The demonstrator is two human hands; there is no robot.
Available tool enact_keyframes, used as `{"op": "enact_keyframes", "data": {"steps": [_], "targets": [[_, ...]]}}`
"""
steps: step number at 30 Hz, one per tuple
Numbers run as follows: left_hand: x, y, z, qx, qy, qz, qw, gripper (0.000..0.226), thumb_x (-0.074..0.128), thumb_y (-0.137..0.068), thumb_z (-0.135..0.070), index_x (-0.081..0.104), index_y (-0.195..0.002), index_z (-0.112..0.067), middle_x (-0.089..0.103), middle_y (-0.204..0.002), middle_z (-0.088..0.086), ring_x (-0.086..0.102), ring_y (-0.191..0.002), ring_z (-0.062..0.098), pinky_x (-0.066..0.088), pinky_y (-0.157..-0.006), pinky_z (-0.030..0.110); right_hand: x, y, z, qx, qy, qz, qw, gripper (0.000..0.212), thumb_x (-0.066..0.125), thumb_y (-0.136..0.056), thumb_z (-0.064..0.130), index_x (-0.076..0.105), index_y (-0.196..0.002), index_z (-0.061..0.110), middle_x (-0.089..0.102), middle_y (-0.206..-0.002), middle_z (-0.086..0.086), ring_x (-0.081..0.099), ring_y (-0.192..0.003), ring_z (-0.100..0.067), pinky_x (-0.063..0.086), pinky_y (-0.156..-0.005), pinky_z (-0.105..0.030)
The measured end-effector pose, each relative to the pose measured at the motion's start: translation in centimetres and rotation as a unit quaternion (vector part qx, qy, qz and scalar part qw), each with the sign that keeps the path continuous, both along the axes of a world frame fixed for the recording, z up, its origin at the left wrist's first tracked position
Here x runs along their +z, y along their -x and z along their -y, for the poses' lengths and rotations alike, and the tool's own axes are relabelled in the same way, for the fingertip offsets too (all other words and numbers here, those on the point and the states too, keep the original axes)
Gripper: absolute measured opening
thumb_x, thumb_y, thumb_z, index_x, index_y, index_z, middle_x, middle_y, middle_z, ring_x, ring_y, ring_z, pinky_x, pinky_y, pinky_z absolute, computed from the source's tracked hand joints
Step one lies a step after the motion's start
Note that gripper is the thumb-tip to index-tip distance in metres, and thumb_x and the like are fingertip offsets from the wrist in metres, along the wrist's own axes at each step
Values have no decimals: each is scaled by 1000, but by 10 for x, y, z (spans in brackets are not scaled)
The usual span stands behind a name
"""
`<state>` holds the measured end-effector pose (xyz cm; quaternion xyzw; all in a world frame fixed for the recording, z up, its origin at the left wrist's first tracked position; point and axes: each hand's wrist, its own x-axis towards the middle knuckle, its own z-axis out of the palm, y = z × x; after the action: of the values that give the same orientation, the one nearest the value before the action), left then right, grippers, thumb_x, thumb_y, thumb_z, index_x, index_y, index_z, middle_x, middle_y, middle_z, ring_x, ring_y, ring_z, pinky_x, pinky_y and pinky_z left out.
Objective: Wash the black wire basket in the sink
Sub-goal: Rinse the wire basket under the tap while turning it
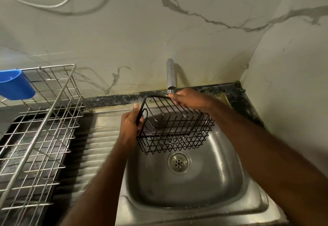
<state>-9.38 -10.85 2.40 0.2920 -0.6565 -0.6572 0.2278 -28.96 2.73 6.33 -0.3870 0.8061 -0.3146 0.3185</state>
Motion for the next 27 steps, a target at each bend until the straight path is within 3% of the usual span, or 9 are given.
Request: {"op": "enact_keyframes", "data": {"steps": [3,5,9,12,15,17,21,24,27], "targets": [[24,13,4,-66,29,16,997,56,38,-97,-57,57,-71,-10,52,-59,2,48,-51,16,46,-54,29,-1,2,1,23,-22,-3,999,44,46,-94,60,65,-80,22,61,-76,8,57,-73,-7,45,-72,-27],[33,27,3,-64,33,43,997,52,43,-102,-48,55,-68,-10,52,-56,3,49,-48,18,48,-59,32,-4,1,2,49,-36,-16,998,50,48,-93,59,70,-90,13,69,-86,-2,64,-80,-13,50,-77,-30],[25,43,-2,42,69,79,994,35,56,-101,-32,58,-70,-16,52,-64,-4,47,-54,11,42,-63,27,-7,-5,2,18,-5,-45,999,44,54,-93,53,72,-87,14,71,-87,-11,64,-74,-16,50,-69,-29],[19,47,-8,132,45,57,989,45,57,-100,-26,42,-58,-18,35,-49,-8,33,-44,9,38,-56,25,-6,-34,4,9,48,-75,996,33,49,-99,42,67,-110,16,69,-109,-8,65,-102,-20,51,-87,-35],[18,50,-18,157,32,41,986,53,59,-98,-18,37,-49,-19,31,-40,-12,26,-39,7,30,-49,23,-6,-87,4,70,34,-123,989,57,32,-103,45,26,-152,16,28,-158,-5,22,-147,-20,22,-118,-39],[17,49,-20,172,19,37,984,52,59,-97,-16,40,-48,-19,36,-43,-8,30,-44,9,31,-51,25,-15,-103,-2,103,30,-187,977,68,24,-101,54,5,-156,18,3,-164,0,-5,-150,-13,3,-123,-38],[10,41,-13,205,-6,44,978,39,60,-97,-25,48,-62,-16,41,-60,3,37,-57,15,36,-55,23,-29,-74,-22,85,-13,-229,970,76,13,-93,67,3,-156,26,-1,-163,5,-4,-149,-9,-4,-119,-35],[10,36,-10,212,-22,44,976,29,59,-99,-24,50,-71,-20,43,-66,-6,35,-57,4,38,-47,5,-35,-46,-31,21,-86,-187,978,75,11,-91,69,7,-155,28,1,-164,0,-2,-150,-14,-3,-121,-42],[10,37,-14,223,-21,51,973,31,59,-97,-20,48,-69,-16,42,-65,1,37,-58,9,40,-51,14,-29,-58,-23,3,-91,-175,980,80,12,-91,72,9,-155,24,2,-163,-4,-2,-150,-20,-1,-121,-45]]}}
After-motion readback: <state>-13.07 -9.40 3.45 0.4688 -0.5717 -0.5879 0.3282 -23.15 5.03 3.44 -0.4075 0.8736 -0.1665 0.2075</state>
